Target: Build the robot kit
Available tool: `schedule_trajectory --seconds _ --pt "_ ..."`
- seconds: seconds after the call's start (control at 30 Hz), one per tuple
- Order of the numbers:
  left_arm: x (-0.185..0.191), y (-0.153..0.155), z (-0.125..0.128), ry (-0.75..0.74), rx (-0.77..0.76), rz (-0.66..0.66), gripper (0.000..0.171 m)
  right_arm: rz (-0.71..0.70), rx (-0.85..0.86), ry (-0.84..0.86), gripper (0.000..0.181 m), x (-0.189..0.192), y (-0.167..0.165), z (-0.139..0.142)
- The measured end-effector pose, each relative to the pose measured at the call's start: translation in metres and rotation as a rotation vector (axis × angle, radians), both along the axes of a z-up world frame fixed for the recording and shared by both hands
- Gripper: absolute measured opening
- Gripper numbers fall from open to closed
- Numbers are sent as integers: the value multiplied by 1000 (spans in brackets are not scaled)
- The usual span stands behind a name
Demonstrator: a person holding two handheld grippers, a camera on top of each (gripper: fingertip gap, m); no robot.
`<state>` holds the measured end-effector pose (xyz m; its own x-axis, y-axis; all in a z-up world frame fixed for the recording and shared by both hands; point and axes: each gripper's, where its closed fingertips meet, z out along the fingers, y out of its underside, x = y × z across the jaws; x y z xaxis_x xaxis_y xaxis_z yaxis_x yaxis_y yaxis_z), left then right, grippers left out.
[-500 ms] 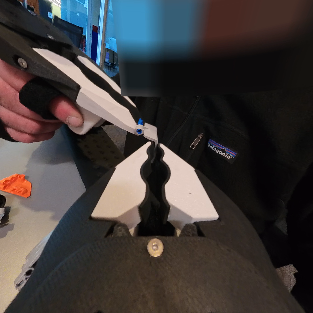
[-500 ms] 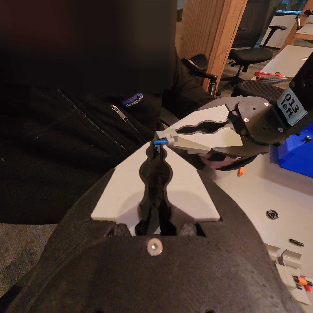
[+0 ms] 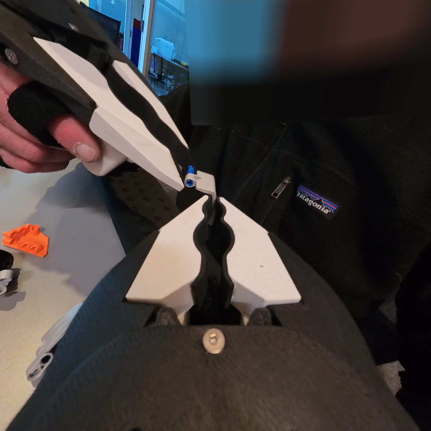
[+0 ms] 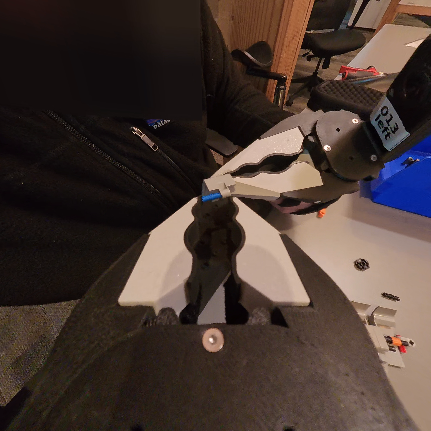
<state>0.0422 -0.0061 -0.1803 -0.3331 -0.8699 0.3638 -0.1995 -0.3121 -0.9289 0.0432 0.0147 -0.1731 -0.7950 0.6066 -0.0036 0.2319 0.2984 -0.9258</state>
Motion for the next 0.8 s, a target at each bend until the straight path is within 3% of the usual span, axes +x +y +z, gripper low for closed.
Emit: schedule_trajectory --seconds 0.13,0.8 --pt "3 0 -7 33 -9 -8 0 -4 18 -25 26 -1 -1 -5" --pt "7 -9 -12 42 -14 -78 0 81 91 -6 20 6 -12 -14"
